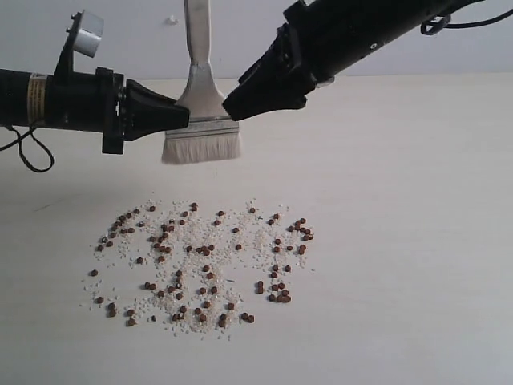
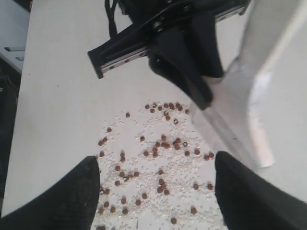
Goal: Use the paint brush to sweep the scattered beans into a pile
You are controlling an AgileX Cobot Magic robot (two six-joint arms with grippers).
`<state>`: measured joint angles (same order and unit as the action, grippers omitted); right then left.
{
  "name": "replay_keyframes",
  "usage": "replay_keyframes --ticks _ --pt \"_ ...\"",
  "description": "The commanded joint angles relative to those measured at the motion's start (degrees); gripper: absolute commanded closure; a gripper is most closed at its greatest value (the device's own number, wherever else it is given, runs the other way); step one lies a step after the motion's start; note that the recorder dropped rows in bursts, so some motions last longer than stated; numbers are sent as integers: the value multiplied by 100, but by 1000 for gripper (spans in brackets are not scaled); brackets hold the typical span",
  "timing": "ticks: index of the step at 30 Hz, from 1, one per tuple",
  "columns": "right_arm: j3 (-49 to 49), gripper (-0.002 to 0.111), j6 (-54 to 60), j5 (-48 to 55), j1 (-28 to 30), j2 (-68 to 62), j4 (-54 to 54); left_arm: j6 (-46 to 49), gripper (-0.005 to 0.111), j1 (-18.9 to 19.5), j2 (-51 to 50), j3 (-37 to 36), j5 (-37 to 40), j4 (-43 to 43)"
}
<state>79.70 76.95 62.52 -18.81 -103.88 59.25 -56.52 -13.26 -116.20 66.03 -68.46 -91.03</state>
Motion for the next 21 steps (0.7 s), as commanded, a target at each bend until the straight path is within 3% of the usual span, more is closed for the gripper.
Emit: replay_keyframes --ticks 1,5,10,21 --pt "-109 45 919 396 447 -25 793 -49 107 16 64 -14 -150 -251" --pt "-109 45 1833 745 530 -254 1796 -38 107 16 64 -14 -150 -388" --pt "-109 45 2258 337 516 -573 2181 -52 107 4 64 -36 -150 -389" --pt "-88 45 3193 745 477 -1288 3486 188 107 -269 64 -36 -150 -169"
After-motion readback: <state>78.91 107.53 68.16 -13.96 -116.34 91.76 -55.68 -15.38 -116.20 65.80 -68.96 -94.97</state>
